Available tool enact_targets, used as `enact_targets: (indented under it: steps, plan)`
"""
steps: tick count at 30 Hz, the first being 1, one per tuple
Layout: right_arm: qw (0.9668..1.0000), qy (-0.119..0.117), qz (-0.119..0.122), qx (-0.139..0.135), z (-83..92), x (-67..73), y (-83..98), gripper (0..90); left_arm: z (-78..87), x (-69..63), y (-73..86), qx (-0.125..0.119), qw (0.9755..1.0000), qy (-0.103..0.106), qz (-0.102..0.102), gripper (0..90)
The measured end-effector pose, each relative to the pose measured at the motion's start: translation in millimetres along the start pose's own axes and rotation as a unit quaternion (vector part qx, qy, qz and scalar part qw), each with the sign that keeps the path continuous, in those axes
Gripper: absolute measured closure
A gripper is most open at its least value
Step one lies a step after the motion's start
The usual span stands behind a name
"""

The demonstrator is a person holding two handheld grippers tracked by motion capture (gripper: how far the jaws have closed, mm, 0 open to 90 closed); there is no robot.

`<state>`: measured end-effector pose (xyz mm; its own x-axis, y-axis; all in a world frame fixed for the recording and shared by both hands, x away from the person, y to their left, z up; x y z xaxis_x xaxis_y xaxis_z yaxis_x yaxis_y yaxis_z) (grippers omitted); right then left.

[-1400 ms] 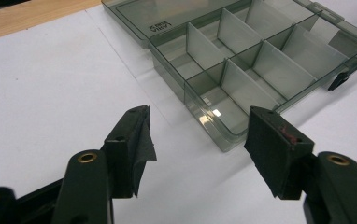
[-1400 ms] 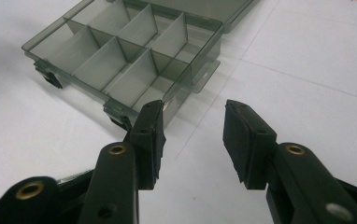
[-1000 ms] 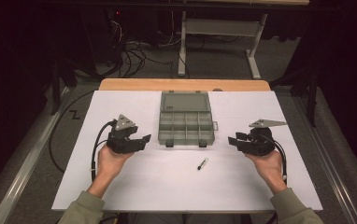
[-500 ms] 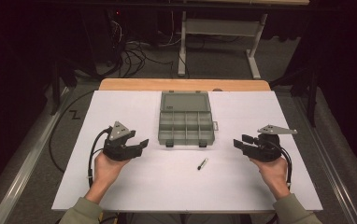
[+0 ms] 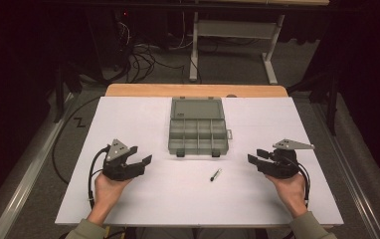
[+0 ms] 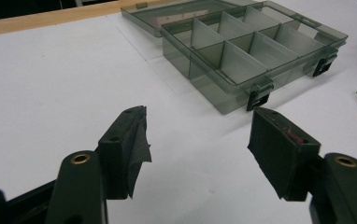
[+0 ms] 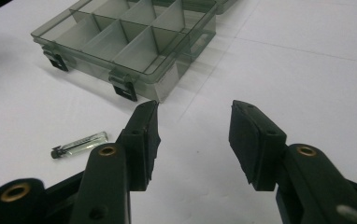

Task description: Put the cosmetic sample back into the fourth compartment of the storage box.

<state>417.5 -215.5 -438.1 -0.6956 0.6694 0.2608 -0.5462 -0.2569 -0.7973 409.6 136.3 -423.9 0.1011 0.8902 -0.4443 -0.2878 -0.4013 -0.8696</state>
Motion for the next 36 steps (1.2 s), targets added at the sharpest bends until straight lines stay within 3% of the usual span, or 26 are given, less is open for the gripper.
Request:
enact_targets:
  steps: [15,36]
  plan:
    - [0.999,0.001,0.001,0.044,-9.6,15.8,11.1,53.7,8.8,2.7,4.8,-0.024,0.9997,0.0,0.0,35.3]
    - [0.9934,-0.017,0.003,0.113,-38.2,38.7,20.4,53.3,5.4,9.8,14.6,-0.014,0.9999,-0.006,0.001,34.7]
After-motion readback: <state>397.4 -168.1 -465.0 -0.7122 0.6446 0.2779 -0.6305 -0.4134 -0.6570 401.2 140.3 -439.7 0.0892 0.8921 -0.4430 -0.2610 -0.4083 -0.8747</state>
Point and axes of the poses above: each handheld gripper's, and its own axes: z roughly backward along the jaws, y roughly out of its underside, x roughly to its left, the point moved 8 cm from there along -z, roughly forward along the jaws, and after that the axes turned 14 degrees about -y, right-handed, at the moved point
